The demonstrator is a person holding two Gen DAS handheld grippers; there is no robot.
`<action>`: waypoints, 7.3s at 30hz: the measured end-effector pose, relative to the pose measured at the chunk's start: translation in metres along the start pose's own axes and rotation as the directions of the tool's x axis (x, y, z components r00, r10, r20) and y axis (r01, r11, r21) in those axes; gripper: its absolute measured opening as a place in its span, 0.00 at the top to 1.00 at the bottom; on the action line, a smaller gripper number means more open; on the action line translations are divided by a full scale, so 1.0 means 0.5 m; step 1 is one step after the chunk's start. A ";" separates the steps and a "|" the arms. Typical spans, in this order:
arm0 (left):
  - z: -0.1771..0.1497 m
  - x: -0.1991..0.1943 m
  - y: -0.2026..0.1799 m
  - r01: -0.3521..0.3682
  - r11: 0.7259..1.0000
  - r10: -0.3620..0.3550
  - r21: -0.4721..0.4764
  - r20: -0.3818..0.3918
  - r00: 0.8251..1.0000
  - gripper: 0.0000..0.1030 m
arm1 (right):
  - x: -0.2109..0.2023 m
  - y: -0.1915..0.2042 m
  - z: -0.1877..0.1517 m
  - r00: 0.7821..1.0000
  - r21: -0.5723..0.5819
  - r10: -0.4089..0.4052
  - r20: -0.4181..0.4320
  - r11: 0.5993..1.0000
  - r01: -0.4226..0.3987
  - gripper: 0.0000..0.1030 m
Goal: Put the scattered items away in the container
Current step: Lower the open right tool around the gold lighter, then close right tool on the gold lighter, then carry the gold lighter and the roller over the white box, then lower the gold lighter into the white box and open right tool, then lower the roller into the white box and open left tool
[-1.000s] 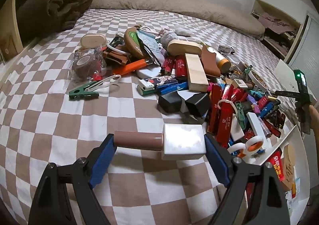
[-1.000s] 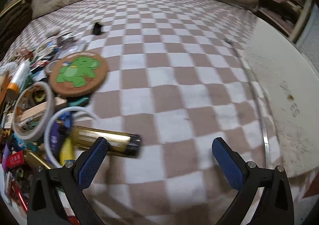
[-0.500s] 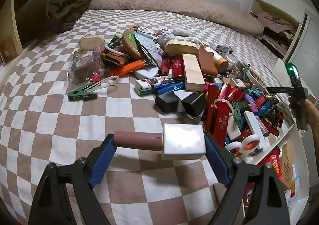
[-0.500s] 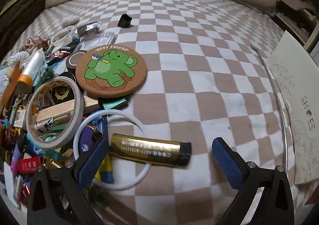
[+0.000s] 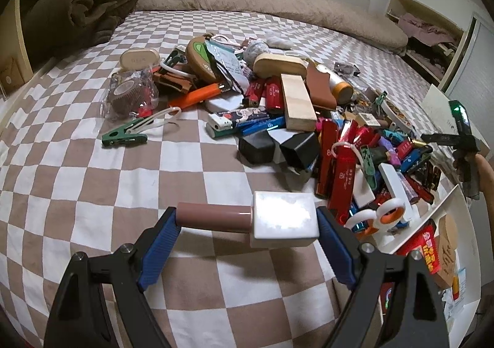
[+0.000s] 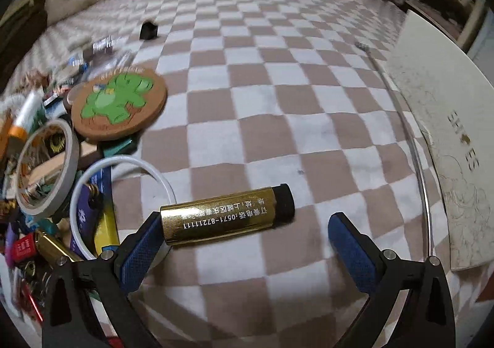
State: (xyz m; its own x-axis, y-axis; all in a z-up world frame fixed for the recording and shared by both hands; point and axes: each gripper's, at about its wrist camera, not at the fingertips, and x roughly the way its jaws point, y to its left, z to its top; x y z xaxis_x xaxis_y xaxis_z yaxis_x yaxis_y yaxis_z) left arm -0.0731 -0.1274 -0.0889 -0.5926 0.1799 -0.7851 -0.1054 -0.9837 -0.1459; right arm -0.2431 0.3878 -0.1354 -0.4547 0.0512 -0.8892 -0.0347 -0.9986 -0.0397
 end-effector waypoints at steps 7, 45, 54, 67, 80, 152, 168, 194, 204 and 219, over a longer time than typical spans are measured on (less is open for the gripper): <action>-0.008 0.011 0.004 -0.001 1.000 0.001 -0.006 -0.021 1.000 0.15 | -0.011 0.015 -0.022 0.998 -0.134 0.020 0.064 0.991 -0.011 0.00; -0.016 0.020 -0.001 -0.010 1.000 0.010 0.000 -0.061 0.998 0.15 | 0.003 -0.004 0.019 0.974 -0.384 0.226 0.014 0.901 -0.203 0.13; -0.014 0.019 0.001 -0.007 1.000 0.006 -0.006 -0.058 0.998 0.15 | 0.008 -0.018 0.007 0.961 -0.349 0.273 0.034 0.905 -0.244 0.15; -0.017 0.012 0.000 -0.038 0.999 0.038 -0.006 -0.042 0.998 0.15 | -0.053 0.005 -0.039 0.971 -0.248 0.219 0.093 0.950 -0.190 0.20; -0.003 -0.042 -0.021 -0.016 1.000 0.017 -0.007 0.037 0.999 0.15 | -0.138 0.032 -0.053 0.959 -0.211 0.252 0.132 0.952 -0.221 0.20; -0.232 -0.273 -0.245 0.307 0.934 -0.315 0.183 0.020 0.949 0.15 | -0.275 0.631 -0.367 0.814 -0.736 0.443 -0.376 0.392 -0.552 0.20; -0.228 -0.273 -0.254 0.335 0.924 -0.343 0.184 0.011 0.939 0.15 | -0.282 0.634 -0.410 0.789 -0.737 0.453 -0.415 0.340 -0.583 0.20; -0.221 -0.281 -0.248 0.304 0.933 -0.313 0.195 0.016 0.950 0.15 | -0.290 0.631 -0.410 0.844 -0.780 0.444 -0.300 0.395 -0.485 0.20; -0.222 -0.287 -0.245 0.290 0.933 -0.298 0.211 0.009 0.954 0.15 | -0.278 0.629 -0.427 0.869 -0.806 0.388 -0.306 0.381 -0.454 0.16; -0.231 -0.230 -0.286 0.299 0.897 -0.273 0.325 -0.122 0.954 0.15 | -0.337 0.497 -0.385 0.853 -0.731 0.463 -0.239 0.493 -0.472 0.16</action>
State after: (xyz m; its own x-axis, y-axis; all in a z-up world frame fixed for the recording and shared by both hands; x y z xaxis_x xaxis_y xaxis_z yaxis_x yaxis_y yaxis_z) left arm 0.1022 -0.0071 -0.0471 -0.4392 0.4411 -0.7826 -0.5314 -0.8300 -0.1696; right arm -0.0038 0.1286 -0.0834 -0.1917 -0.4223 -0.8860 0.8478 -0.5261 0.0672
